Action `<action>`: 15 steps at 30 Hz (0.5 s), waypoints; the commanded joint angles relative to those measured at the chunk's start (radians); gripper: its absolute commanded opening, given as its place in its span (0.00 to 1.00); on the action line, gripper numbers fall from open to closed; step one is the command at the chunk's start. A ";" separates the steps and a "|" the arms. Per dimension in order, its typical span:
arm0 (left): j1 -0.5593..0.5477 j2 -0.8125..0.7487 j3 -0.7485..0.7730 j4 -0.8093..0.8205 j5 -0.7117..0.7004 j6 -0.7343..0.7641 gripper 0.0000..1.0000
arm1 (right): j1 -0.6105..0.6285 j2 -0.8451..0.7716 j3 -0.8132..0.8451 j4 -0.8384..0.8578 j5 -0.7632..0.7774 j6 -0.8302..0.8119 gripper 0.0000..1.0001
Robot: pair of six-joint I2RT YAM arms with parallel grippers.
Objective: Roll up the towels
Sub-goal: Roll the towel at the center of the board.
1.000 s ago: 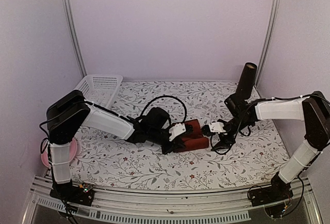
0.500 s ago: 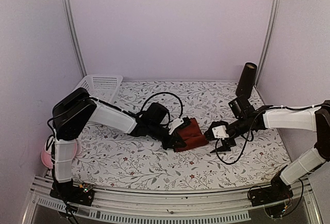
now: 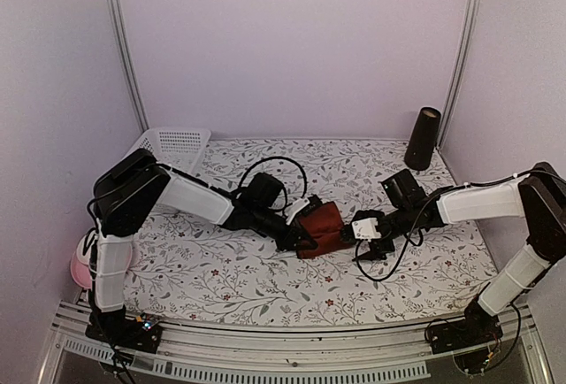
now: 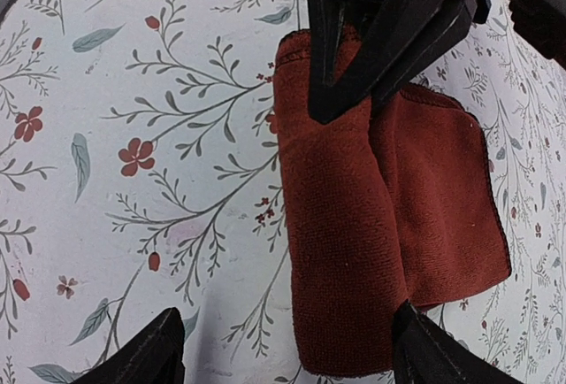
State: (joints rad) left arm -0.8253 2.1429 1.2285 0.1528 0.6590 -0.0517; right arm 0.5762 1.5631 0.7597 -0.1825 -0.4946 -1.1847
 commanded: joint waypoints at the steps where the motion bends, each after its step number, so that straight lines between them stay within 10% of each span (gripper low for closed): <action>1: 0.036 0.050 -0.003 -0.070 -0.051 -0.030 0.00 | 0.010 0.015 -0.003 0.025 0.013 0.021 0.80; 15: 0.054 0.082 0.008 -0.089 -0.046 -0.067 0.00 | 0.016 -0.082 -0.046 0.072 -0.063 0.024 0.81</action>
State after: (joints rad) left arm -0.8017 2.1670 1.2499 0.1513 0.6861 -0.1032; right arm 0.5835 1.5421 0.7357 -0.1314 -0.4973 -1.1660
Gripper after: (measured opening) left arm 0.058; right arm 0.807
